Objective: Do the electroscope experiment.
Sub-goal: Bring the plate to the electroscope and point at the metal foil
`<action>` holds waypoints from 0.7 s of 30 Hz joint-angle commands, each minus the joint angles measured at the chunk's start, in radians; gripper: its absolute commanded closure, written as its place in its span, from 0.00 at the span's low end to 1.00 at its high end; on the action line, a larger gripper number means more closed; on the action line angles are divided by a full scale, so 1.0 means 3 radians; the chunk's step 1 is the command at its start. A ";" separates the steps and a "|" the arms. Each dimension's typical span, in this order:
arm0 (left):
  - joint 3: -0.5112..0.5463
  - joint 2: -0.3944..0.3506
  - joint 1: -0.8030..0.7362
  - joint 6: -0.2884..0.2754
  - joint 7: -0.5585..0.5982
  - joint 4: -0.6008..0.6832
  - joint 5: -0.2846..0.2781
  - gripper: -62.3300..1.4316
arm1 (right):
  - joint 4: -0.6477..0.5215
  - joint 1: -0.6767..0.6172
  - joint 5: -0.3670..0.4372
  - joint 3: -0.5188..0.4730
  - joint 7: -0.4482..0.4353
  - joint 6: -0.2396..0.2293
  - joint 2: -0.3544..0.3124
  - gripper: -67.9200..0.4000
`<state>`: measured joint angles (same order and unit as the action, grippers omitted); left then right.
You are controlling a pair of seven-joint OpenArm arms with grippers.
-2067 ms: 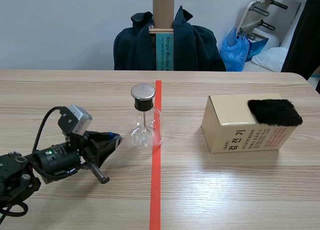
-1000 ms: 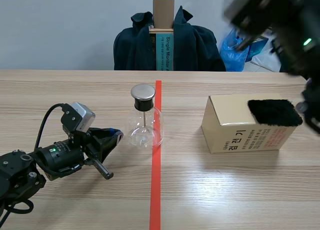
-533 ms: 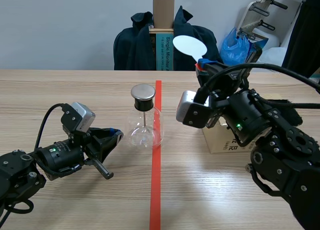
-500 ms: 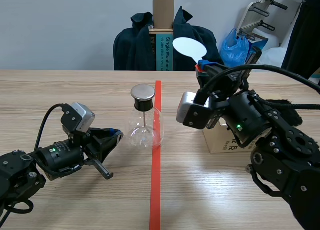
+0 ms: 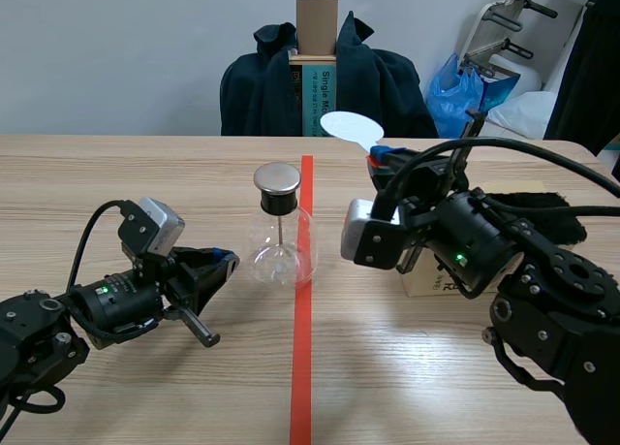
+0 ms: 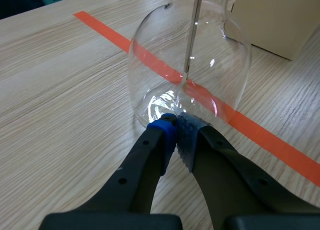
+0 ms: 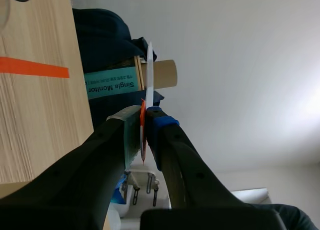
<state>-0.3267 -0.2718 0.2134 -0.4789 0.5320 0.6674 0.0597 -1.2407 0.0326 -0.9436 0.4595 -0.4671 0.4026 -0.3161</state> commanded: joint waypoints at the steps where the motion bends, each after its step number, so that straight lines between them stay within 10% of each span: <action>1: 0.0033 -0.0020 0.0036 -0.0006 0.0058 0.0060 -0.0034 0.93 | -0.0027 0.0046 -0.0005 -0.0043 -0.0079 0.0050 -0.0018 0.98; 21: 0.0033 -0.0019 0.0036 -0.0006 0.0060 0.0060 -0.0034 0.93 | -0.0027 -0.0085 -0.0262 -0.0043 -0.0916 0.0053 -0.0028 0.98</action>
<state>-0.3267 -0.2718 0.2134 -0.4789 0.5320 0.6674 0.0597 -1.2407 -0.0010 -1.0325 0.4595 -0.7364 0.4061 -0.3161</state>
